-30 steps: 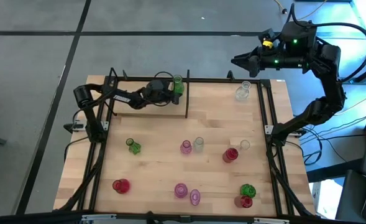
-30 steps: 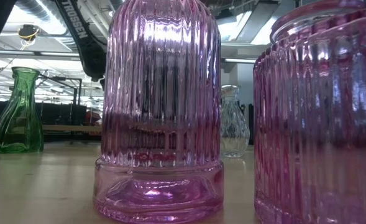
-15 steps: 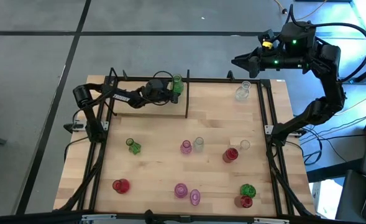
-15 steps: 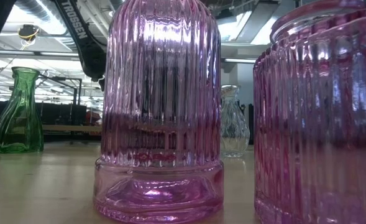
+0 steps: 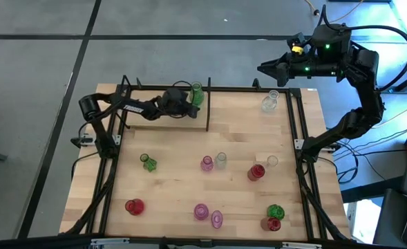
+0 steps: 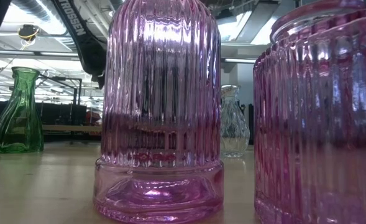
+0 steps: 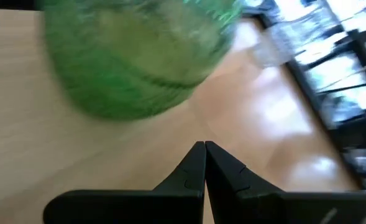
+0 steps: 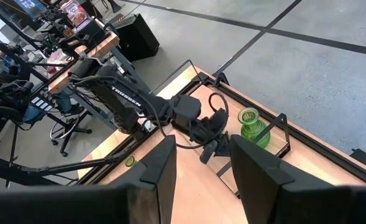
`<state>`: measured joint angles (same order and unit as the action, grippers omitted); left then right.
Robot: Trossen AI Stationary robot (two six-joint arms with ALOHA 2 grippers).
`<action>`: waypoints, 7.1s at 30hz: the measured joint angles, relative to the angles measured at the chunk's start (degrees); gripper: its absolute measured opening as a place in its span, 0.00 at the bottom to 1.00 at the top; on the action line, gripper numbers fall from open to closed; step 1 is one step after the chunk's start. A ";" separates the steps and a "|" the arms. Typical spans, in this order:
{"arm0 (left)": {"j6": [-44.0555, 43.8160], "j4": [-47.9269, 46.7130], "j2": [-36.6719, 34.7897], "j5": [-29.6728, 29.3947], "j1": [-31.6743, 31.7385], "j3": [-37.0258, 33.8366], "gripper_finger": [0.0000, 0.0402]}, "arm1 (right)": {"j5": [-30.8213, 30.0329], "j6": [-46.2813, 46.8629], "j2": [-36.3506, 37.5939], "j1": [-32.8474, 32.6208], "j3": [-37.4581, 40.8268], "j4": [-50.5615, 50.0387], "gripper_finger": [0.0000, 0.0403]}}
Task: Sort vases onto shelf
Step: Put the top green vase on the shelf, then put the top green vase on the shelf aligned with the other green vase
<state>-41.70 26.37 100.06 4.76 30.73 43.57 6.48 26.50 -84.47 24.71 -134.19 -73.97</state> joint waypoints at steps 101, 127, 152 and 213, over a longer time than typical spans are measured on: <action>12.32 -81.87 -62.48 -3.56 -32.05 1.79 0.22 | 1.05 -13.42 -1.51 0.02 0.04 -3.43 0.34; 11.48 -86.87 -47.04 0.96 -32.05 0.78 0.40 | 2.14 -11.78 -1.70 0.02 0.02 -4.17 0.34; 8.66 -75.68 -40.62 2.55 -25.39 7.61 0.03 | 3.65 -11.98 -1.68 0.00 0.02 -4.15 0.34; 35.35 -93.21 13.45 9.61 2.81 65.42 0.18 | 4.96 -11.57 -1.57 0.01 0.00 -7.13 0.34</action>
<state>-6.35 -66.84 113.51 14.37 33.54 108.99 11.44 14.93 -86.04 24.72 -134.19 -81.10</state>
